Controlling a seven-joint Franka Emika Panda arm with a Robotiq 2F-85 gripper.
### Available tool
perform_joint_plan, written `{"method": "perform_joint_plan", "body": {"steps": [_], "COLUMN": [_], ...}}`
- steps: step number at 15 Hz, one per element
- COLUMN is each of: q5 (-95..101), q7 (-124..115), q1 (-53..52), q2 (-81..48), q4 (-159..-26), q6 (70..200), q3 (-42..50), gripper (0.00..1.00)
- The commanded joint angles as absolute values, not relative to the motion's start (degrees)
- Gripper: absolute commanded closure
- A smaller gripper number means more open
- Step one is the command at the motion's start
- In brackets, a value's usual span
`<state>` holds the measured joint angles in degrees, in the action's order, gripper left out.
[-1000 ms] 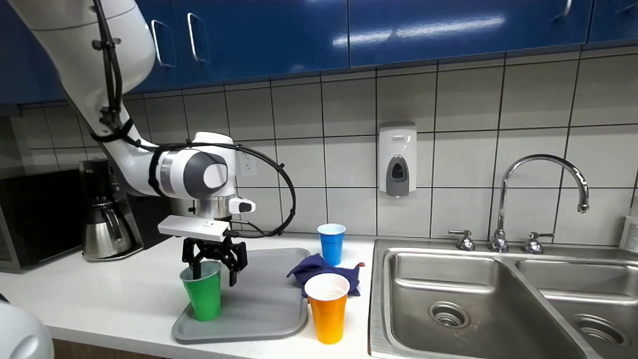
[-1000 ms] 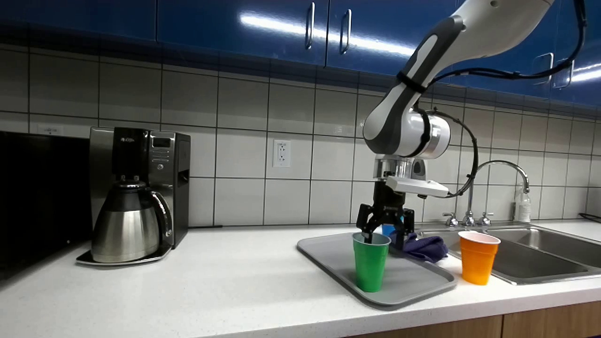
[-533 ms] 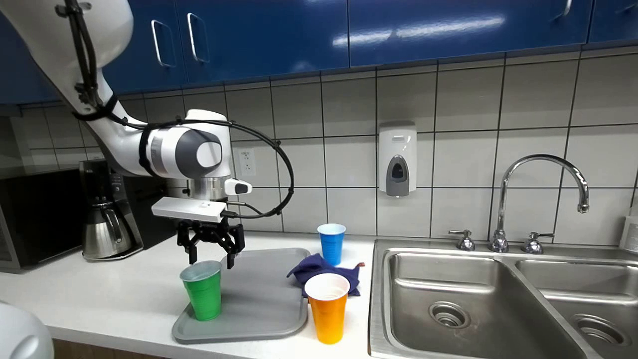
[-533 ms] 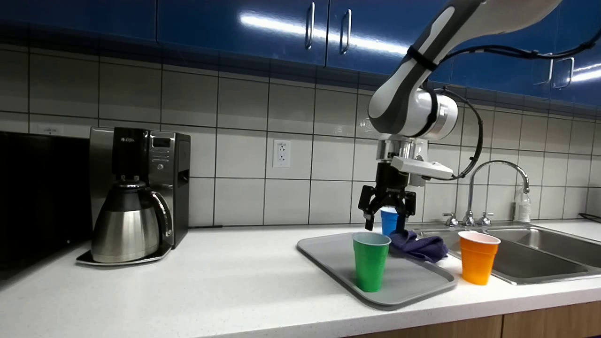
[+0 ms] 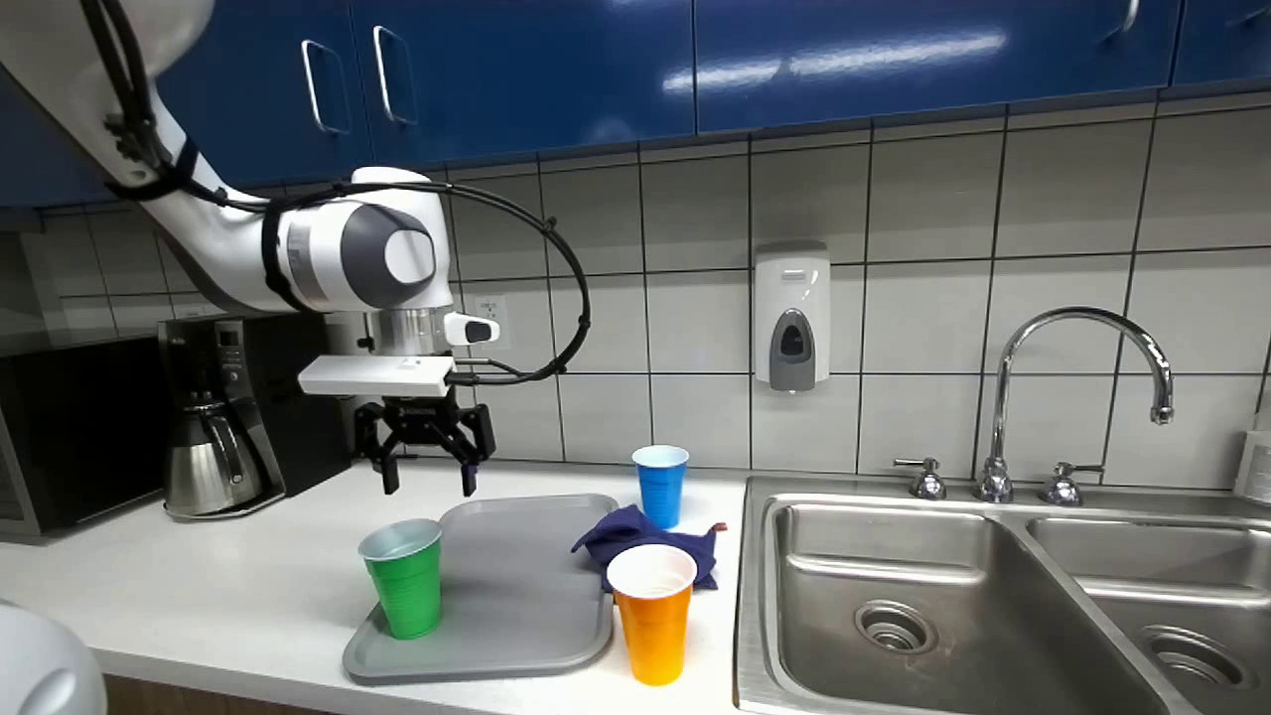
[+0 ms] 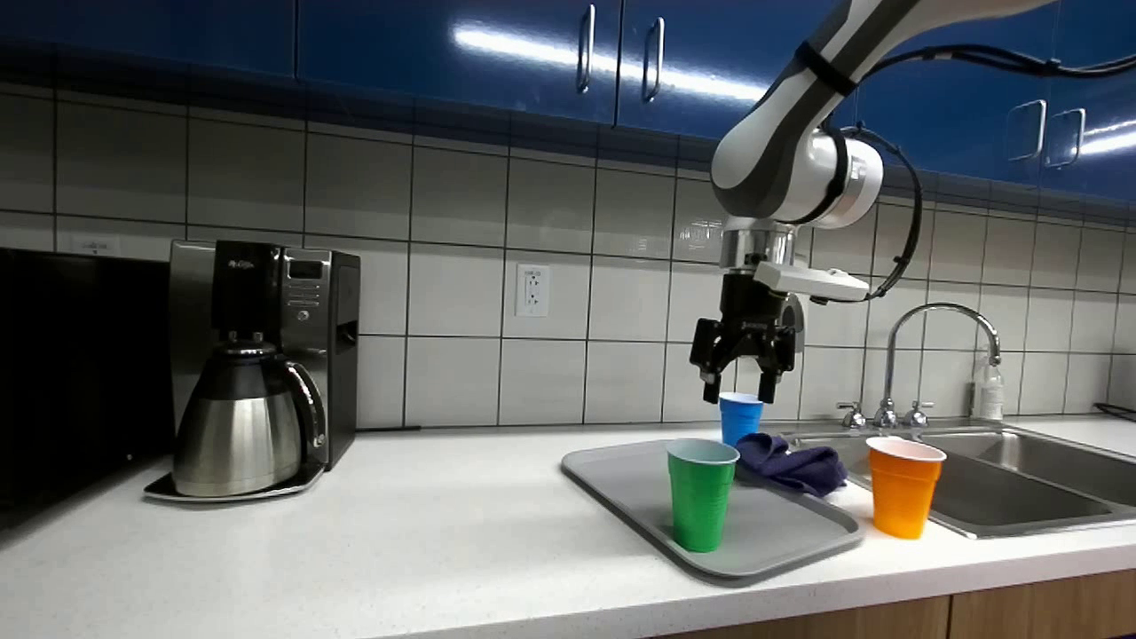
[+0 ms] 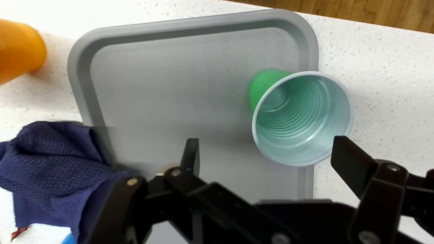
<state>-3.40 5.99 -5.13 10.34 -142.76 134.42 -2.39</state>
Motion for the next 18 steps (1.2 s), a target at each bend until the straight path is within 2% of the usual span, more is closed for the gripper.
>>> {"method": "perform_joint_plan", "body": {"steps": [1,8,9,18], "q5": [0.95,6.48,5.08,5.43], "q7": [6.21,9.55,7.28,8.63], "q1": [-3.17,0.85,-0.26,0.67], "q2": [13.62,14.75,13.79,13.82], "q4": [-142.17,-140.03,-141.29,-140.7], "q6": [130.33,126.69,129.69,128.86], "q3": [-1.58,2.91,1.84,3.01], "gripper": [0.0,0.0,0.0,0.0]}}
